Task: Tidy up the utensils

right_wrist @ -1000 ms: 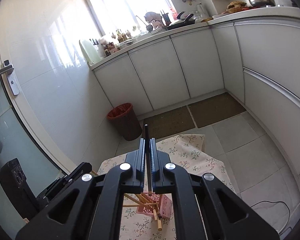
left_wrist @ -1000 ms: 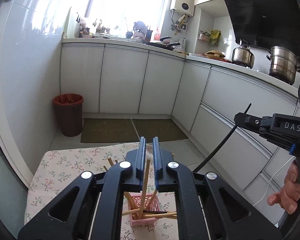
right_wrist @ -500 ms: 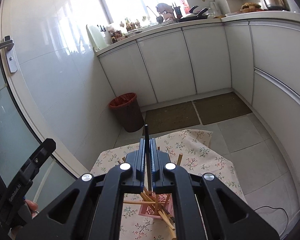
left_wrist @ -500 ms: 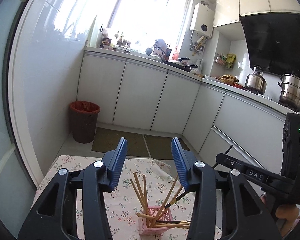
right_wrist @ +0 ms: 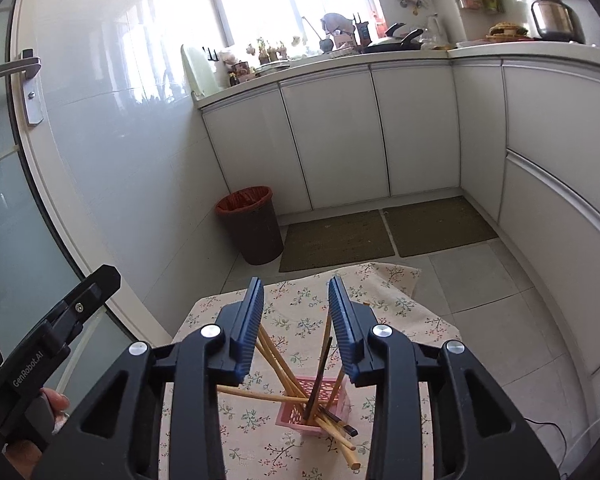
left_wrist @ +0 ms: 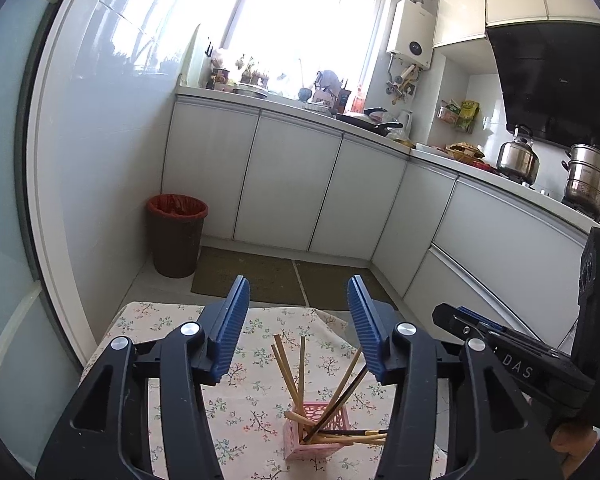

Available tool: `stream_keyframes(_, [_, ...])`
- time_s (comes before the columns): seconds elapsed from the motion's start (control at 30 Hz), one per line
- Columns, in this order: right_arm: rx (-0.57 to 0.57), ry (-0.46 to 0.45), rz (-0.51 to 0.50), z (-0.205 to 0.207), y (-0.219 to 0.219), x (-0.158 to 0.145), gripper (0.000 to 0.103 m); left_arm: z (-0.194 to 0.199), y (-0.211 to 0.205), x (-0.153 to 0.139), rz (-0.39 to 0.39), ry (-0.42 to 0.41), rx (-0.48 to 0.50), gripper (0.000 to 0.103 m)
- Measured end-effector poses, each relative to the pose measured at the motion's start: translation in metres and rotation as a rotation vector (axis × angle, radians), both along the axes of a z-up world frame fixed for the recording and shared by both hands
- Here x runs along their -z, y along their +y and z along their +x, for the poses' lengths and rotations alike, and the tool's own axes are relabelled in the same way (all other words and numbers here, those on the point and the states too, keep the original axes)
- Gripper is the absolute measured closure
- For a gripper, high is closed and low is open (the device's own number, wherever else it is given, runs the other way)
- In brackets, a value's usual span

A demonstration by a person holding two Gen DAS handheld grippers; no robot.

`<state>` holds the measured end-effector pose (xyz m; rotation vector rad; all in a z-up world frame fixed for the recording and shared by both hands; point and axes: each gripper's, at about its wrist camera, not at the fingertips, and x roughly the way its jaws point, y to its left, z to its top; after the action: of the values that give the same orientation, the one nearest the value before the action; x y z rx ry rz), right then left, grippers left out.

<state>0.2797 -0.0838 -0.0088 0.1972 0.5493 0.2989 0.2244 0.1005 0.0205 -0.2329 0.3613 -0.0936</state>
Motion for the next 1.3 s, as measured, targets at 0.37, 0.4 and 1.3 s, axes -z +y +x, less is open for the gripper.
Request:
stream_keyframes(0.37, [0.098,-0.048,0.017,-0.054,-0.023,-0.011,0.034,-0.028,-0.019,-0.012,0.067,-0.012,-0.035,0.023])
stream_keyframes(0.4, [0.111,-0.05,0.017,-0.057,-0.026,-0.012,0.03,-0.031,-0.021,-0.012,0.075,-0.011,-0.037,0.022])
stream_keyframes(1.3, [0.366,0.044,-0.097,-0.167,-0.06,0.012,0.007,-0.13,-0.065,0.002,0.203,0.097,-0.15,0.007])
